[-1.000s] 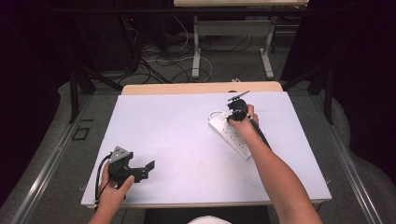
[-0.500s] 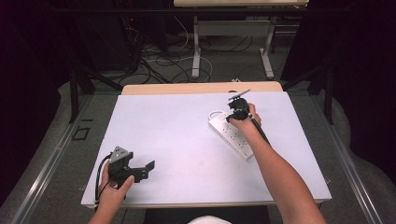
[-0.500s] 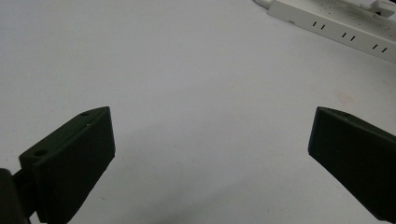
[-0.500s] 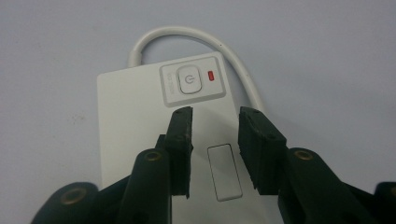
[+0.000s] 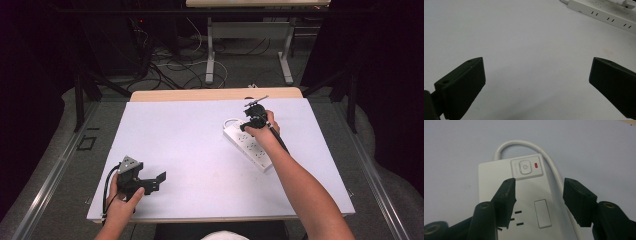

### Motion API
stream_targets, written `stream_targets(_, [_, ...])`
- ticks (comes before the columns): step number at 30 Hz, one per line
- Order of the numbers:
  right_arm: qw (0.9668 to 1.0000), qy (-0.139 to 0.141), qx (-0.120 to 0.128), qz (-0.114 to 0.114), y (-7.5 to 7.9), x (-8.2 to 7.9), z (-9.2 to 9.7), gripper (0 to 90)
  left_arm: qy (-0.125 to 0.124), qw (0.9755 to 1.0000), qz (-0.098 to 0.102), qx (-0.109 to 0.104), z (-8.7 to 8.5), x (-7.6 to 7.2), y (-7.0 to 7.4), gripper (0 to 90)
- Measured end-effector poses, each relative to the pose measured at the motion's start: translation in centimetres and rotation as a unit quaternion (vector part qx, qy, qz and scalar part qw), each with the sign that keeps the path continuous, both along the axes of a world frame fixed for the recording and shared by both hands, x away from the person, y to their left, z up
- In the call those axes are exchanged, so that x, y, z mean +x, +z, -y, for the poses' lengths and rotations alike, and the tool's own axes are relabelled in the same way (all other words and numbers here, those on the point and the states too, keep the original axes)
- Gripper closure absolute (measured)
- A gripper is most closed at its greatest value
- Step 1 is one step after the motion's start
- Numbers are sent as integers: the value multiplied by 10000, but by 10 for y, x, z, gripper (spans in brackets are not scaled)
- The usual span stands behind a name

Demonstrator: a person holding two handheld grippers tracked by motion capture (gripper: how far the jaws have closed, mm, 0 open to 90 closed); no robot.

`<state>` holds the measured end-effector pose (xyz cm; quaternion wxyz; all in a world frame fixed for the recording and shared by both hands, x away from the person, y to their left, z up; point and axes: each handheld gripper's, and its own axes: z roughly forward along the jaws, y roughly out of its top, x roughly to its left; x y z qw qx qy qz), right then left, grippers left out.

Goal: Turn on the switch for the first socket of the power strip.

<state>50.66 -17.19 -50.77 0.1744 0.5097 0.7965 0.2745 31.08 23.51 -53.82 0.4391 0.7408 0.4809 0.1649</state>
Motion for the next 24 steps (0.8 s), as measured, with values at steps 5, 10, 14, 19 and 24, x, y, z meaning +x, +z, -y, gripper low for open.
stream_targets(5, [9999,22,-9,102,3,-3,-1,356,16,10000,4,-14,0,0,0,4])
stream_targets(10, [9997,118,-42,216,5,-6,-3,320,7,10000,-19,-8,1,1,0,4])
stream_targets(14, [9995,222,16,233,8,-10,-3,318,21,10000,-23,-11,1,1,0,4])
stream_targets(19, [9990,348,-3,286,13,-15,-3,311,61,10000,36,-34,1,0,-1,4])
stream_targets(24, [9987,400,42,305,17,-21,-4,267,80,9999,57,-48,1,0,-1,4])
